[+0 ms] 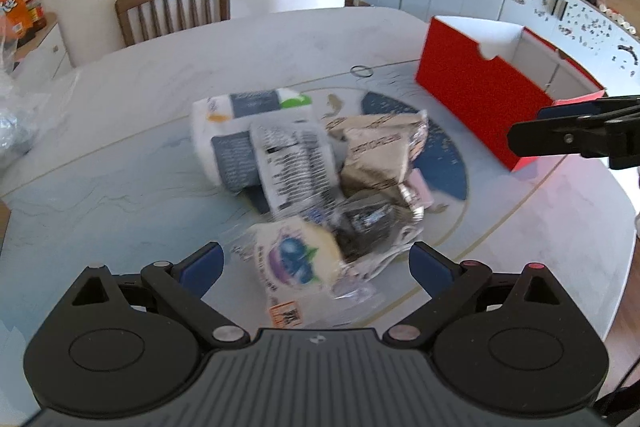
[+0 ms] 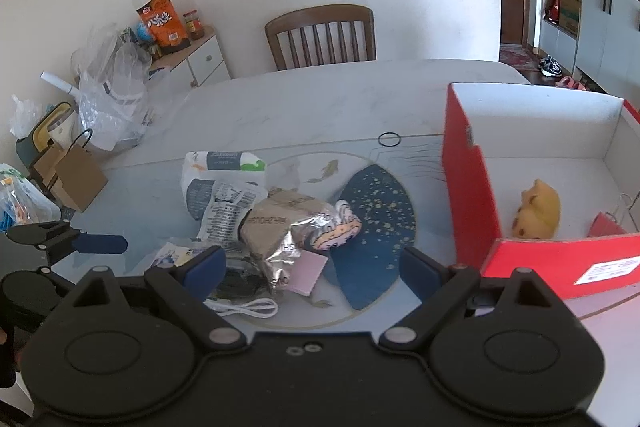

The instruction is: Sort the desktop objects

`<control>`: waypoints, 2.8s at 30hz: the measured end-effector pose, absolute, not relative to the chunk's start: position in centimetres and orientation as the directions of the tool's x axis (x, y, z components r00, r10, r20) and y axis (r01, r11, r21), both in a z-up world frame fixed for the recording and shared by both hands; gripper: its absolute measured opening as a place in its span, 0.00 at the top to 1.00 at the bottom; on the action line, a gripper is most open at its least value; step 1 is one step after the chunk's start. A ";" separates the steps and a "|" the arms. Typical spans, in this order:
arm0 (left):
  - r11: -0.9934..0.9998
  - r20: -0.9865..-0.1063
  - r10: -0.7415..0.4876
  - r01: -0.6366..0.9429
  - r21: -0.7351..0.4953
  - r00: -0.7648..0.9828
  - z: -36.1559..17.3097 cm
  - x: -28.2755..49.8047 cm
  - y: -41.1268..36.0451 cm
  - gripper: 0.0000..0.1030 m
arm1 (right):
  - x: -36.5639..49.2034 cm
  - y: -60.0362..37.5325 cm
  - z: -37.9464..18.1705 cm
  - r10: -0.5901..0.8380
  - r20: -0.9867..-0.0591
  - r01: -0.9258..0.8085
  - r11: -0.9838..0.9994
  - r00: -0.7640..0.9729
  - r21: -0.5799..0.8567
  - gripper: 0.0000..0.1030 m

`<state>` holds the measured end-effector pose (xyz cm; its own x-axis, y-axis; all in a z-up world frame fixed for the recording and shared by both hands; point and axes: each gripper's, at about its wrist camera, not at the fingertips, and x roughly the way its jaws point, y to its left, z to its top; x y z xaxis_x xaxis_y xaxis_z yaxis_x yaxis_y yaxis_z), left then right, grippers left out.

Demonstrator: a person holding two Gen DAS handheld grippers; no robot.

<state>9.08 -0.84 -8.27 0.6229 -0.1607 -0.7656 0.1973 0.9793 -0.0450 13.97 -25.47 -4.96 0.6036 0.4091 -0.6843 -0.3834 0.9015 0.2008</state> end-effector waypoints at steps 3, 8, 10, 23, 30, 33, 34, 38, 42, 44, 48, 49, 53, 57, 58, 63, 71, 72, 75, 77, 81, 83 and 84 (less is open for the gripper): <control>0.982 -0.772 -0.143 0.185 -0.033 0.619 -8.9 9.4 -0.5 0.03 | 14.0 -24.7 -5.2 0.408 -0.688 -0.391 0.900 0.600 0.193 0.09; 0.987 -0.782 -0.118 0.156 -0.027 0.612 -9.8 9.9 -0.1 0.03 | 14.5 -23.7 -5.9 0.394 -0.697 -0.390 0.904 0.599 0.176 0.09; 0.989 -0.783 -0.111 0.144 -0.028 0.612 -10.1 10.1 0.1 0.03 | 15.0 -23.5 -6.2 0.387 -0.702 -0.382 0.907 0.598 0.175 0.09; 0.993 -0.807 -0.110 0.102 -0.062 0.580 -11.9 11.3 0.8 0.03 | 18.6 -20.9 -9.1 0.370 -0.744 -0.372 0.912 0.556 0.176 0.09; 0.991 -0.808 -0.126 0.103 -0.082 0.576 -12.0 11.8 1.0 0.03 | 20.3 -19.6 -10.4 0.382 -0.764 -0.342 0.913 0.520 0.224 0.10; 0.990 -0.810 -0.141 0.105 -0.098 0.570 -12.1 12.0 1.2 0.04 | 21.1 -19.1 -10.8 0.383 -0.773 -0.325 0.915 0.507 0.240 0.10; 0.989 -0.810 -0.143 0.105 -0.100 0.568 -12.2 12.1 1.2 0.04 | 21.4 -19.1 -11.0 0.379 -0.776 -0.316 0.917 0.504 0.242 0.10; 0.988 -0.811 -0.148 0.110 -0.104 0.566 -12.2 12.1 1.2 0.04 | 22.2 -19.0 -11.4 0.369 -0.784 -0.287 0.924 0.500 0.252 0.10; 0.988 -0.809 -0.150 0.107 -0.108 0.569 -12.2 12.1 1.2 0.04 | 22.2 -19.7 -11.2 0.376 -0.786 -0.258 0.924 0.491 0.280 0.12; 0.988 -0.808 -0.153 0.109 -0.110 0.570 -12.2 12.1 1.3 0.05 | 22.0 -20.1 -10.9 0.388 -0.784 -0.258 0.920 0.485 0.297 0.13; 0.987 -0.807 -0.160 0.108 -0.119 0.569 -12.3 12.2 1.4 0.05 | 21.5 -19.4 -10.8 0.405 -0.788 -0.284 0.911 0.465 0.301 0.19; 0.987 -0.806 -0.162 0.109 -0.121 0.569 -12.3 12.1 1.4 0.07 | 21.4 -19.2 -10.8 0.406 -0.788 -0.286 0.910 0.462 0.302 0.21; 0.984 -0.805 -0.174 0.119 -0.129 0.568 -12.2 12.1 1.3 0.11 | 21.8 -18.4 -11.3 0.405 -0.792 -0.281 0.910 0.456 0.304 0.29; 0.982 -0.804 -0.186 0.121 -0.143 0.564 -12.3 12.1 1.4 0.18 | 22.2 -18.1 -12.0 0.395 -0.802 -0.270 0.915 0.448 0.300 0.36; 0.982 -0.804 -0.188 0.120 -0.146 0.563 -12.3 12.1 1.4 0.21 | 22.3 -18.2 -12.1 0.402 -0.800 -0.263 0.913 0.446 0.313 0.36; 0.976 -0.800 -0.216 0.124 -0.177 0.560 -12.3 12.2 1.4 0.38 | 22.3 -18.4 -12.1 0.416 -0.790 -0.267 0.907 0.450 0.325 0.43; 0.972 -0.792 -0.232 0.109 -0.208 0.564 -12.2 12.0 1.6 0.48 | 22.1 -19.0 -11.6 0.432 -0.775 -0.262 0.901 0.461 0.346 0.54; 0.972 -0.791 -0.233 0.103 -0.213 0.565 -12.2 12.0 1.7 0.48 | 22.0 -19.1 -11.5 0.432 -0.772 -0.262 0.901 0.467 0.347 0.55; 0.970 -0.788 -0.234 0.088 -0.225 0.569 -12.0 11.8 1.9 0.49 | 21.8 -19.3 -11.2 0.437 -0.761 -0.268 0.899 0.480 0.346 0.58; 0.969 -0.782 -0.235 0.079 -0.233 0.577 -11.7 11.6 2.1 0.49 | 21.7 -19.5 -10.8 0.446 -0.753 -0.269 0.895 0.485 0.357 0.58; 0.966 -0.770 -0.242 0.073 -0.248 0.591 -10.7 11.2 2.3 0.49 | 21.2 -19.9 -9.7 0.461 -0.735 -0.283 0.887 0.497 0.365 0.58; 0.967 -0.764 -0.239 0.071 -0.247 0.599 -10.2 11.0 2.3 0.49 | 20.9 -20.1 -9.1 0.470 -0.727 -0.286 0.883 0.501 0.374 0.58; 0.967 -0.762 -0.237 0.069 -0.246 0.603 -9.9 10.9 2.3 0.49 | 20.8 -20.3 -8.9 0.474 -0.724 -0.285 0.881 0.502 0.379 0.58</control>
